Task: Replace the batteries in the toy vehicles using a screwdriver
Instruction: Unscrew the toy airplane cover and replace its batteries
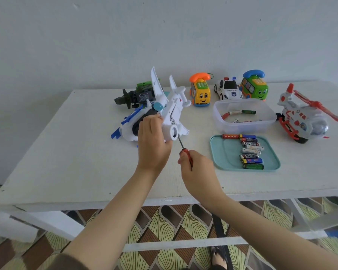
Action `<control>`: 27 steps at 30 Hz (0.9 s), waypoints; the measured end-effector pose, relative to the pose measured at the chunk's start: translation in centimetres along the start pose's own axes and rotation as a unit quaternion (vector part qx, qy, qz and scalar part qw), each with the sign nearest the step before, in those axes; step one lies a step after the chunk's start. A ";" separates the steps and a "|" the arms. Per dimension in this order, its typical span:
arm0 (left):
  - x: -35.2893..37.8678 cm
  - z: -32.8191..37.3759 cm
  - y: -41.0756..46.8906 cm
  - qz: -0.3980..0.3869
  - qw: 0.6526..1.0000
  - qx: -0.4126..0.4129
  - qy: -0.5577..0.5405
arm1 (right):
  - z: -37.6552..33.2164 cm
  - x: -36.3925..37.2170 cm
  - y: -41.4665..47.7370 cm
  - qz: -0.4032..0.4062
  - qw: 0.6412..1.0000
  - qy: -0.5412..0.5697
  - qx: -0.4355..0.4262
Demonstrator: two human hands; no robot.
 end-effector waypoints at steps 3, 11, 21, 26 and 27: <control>0.4 -0.1 -0.4 0.004 1.000 -0.013 -0.007 | 0.3 0.3 -0.1 0.002 1.000 0.012 0.010; 0.5 -0.9 -1.2 0.031 0.996 -0.067 -0.053 | 0.7 0.9 0.0 -0.009 0.999 0.035 0.012; 0.4 -2.7 -1.7 0.021 0.990 -0.105 -0.095 | 0.8 -1.0 2.4 -0.051 0.995 0.048 0.069; 1.1 -4.0 -2.8 0.006 0.977 -0.175 -0.122 | 1.2 0.1 1.9 -0.049 0.996 0.043 0.057; 1.3 -4.3 -3.0 -0.001 0.972 -0.198 -0.129 | 1.2 0.2 1.9 -0.053 0.996 0.041 0.054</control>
Point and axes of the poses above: each hand's wrist, its own y-axis towards the middle knuckle, its own x-axis out of the palm, z = x × y, the point moved 9 cm from there along y, towards the middle knuckle, and after that the axes turned 1 degree about y, right-handed, at the moved point
